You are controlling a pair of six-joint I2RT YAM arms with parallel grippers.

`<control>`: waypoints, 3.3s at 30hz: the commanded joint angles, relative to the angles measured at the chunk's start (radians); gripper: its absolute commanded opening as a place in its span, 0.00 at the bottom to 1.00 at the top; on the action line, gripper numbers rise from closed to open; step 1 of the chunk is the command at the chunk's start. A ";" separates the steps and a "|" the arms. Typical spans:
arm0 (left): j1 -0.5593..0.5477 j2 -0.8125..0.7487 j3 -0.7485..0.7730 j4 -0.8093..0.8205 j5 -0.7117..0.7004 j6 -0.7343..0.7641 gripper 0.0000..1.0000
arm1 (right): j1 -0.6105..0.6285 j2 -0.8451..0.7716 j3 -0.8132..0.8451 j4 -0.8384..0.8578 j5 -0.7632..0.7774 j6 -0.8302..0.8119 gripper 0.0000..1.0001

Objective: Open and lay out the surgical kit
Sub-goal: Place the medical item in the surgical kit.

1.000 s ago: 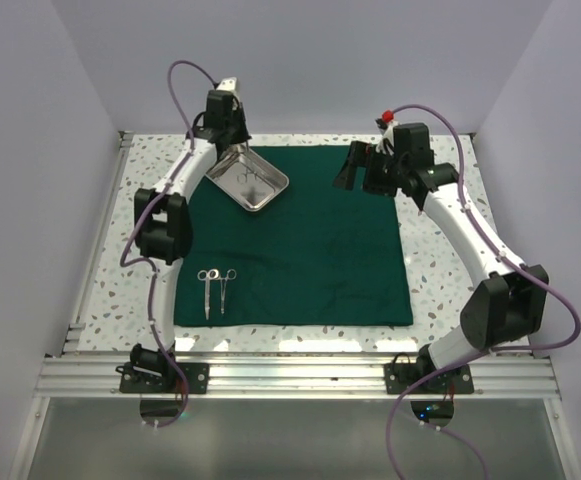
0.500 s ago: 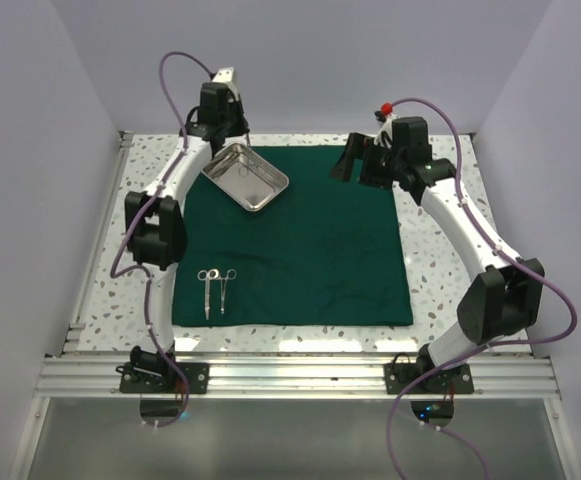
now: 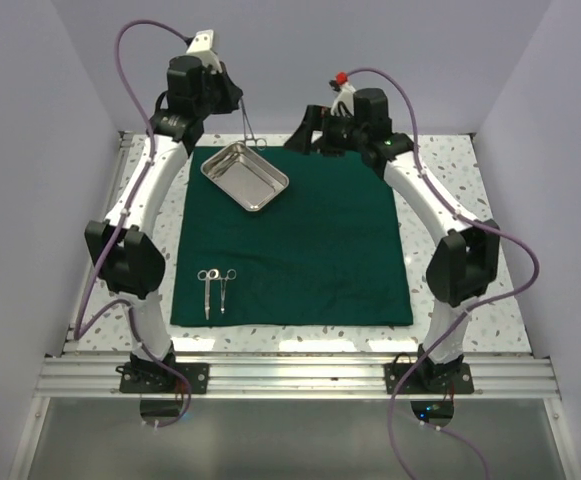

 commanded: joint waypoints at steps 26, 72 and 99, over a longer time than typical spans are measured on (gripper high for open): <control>-0.086 -0.366 -0.224 -0.067 0.147 -0.135 0.00 | 0.178 0.134 0.199 0.246 -0.070 0.159 0.00; -0.224 -1.030 -0.930 0.444 0.257 0.793 0.94 | 0.198 0.158 0.237 0.363 -0.072 1.591 0.00; -0.229 -0.846 -0.790 0.083 0.137 1.303 0.45 | 0.201 0.007 0.176 -0.089 -0.185 1.263 0.00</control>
